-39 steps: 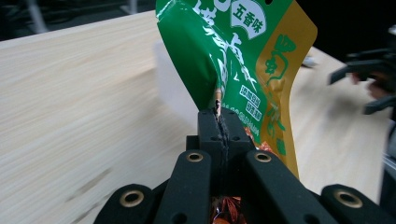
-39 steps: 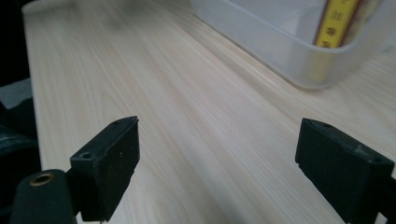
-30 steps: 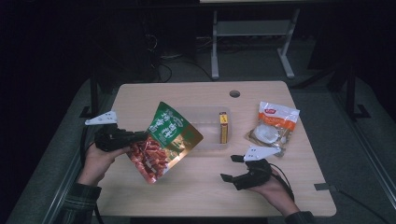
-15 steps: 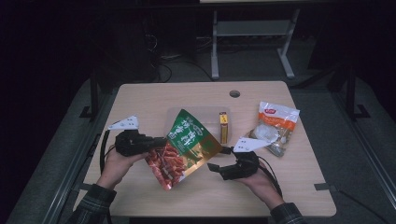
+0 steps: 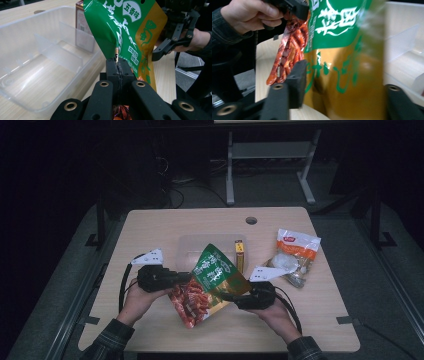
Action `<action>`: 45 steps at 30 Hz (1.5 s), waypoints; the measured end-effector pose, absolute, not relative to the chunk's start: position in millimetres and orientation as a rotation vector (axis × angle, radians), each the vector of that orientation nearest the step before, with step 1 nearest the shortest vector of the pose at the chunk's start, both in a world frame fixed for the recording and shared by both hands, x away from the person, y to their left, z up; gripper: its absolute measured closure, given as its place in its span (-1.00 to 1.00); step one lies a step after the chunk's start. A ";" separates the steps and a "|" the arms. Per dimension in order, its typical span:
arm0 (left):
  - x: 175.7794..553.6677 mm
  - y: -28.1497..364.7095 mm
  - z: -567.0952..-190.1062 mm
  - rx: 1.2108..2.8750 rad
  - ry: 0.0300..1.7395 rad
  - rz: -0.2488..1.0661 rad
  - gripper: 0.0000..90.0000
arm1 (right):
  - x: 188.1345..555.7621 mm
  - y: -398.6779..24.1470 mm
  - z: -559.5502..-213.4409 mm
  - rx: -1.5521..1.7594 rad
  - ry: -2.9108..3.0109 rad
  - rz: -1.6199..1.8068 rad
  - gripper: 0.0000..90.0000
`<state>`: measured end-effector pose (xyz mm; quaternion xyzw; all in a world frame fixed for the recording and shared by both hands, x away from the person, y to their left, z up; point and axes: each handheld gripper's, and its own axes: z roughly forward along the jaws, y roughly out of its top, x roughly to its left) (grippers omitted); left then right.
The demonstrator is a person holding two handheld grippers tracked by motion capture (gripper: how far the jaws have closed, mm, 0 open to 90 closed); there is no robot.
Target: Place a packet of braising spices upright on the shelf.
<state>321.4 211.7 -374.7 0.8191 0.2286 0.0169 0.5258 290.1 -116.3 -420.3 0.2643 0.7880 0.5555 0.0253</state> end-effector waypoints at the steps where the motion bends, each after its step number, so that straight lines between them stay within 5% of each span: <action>1: 320.8 210.8 -374.6 1.958 0.547 0.040 1.00 | 290.0 -116.3 -420.9 0.823 2.439 1.719 0.18; 5: 320.3 209.9 -375.0 1.950 0.537 0.044 1.00 | 290.8 -117.9 -421.3 0.828 2.445 1.758 0.50; 17: 320.4 207.1 -379.7 1.963 0.512 0.047 0.99 | 293.5 -125.2 -418.7 0.874 2.468 1.811 0.92; 36: 319.1 198.5 -393.8 2.044 0.495 0.007 0.97 | 297.1 -138.6 -400.4 0.874 2.427 1.816 1.00; 45: 321.4 215.6 -388.5 2.047 0.482 0.096 0.60 | 297.6 -137.1 -390.5 0.785 2.450 1.814 1.00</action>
